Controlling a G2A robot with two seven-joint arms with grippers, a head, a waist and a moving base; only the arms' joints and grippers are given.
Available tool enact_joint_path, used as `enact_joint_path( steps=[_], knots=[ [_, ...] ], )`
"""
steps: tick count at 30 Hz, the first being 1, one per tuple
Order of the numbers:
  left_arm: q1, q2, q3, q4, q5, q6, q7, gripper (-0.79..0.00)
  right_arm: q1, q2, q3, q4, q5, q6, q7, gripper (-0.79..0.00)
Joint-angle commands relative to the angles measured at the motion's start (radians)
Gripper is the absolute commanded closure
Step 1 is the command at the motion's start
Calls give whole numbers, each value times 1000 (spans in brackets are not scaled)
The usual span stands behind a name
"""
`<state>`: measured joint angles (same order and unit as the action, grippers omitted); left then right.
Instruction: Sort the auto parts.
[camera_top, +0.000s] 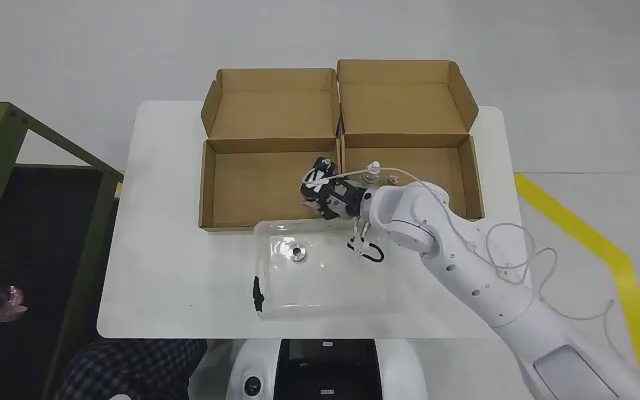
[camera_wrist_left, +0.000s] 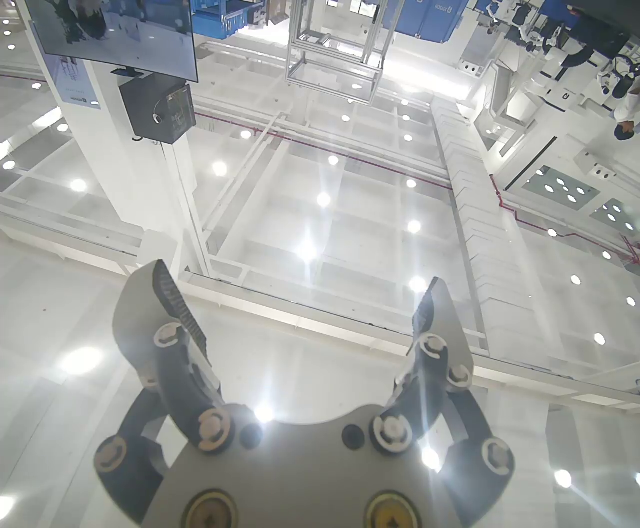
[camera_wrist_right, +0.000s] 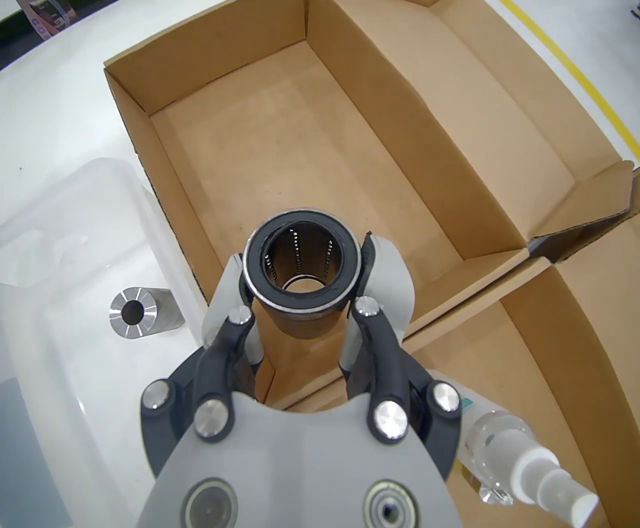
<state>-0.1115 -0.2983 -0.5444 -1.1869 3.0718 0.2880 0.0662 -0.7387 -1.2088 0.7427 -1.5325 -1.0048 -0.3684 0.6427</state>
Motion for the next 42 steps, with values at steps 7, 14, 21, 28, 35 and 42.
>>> enact_joint_path(
  steps=[7, 14, 21, 28, 35, 42],
  knots=[
    [0, 0, 0, 0, 0, 0, 0, -785, 21, -21, -20, 53, 20, 2, 27, -34],
    [0, 0, 0, 0, 0, 0, 0, -785, 41, -38, -34, 88, 28, 0, 45, -135],
    [0, 0, 0, 0, 0, 0, 0, -785, 52, -51, -42, 113, 31, -1, 65, -222],
    [0, 0, 0, 0, 0, 0, 0, -785, 58, -61, -44, 120, 24, -1, 80, -308],
    [0, 0, 0, 0, 0, 0, 0, -785, 56, -66, -34, 115, 17, -1, 96, -391],
    [0, 0, 0, 0, 0, 0, 0, -785, 50, -69, -20, 105, 11, -8, 103, -526]
  ],
)
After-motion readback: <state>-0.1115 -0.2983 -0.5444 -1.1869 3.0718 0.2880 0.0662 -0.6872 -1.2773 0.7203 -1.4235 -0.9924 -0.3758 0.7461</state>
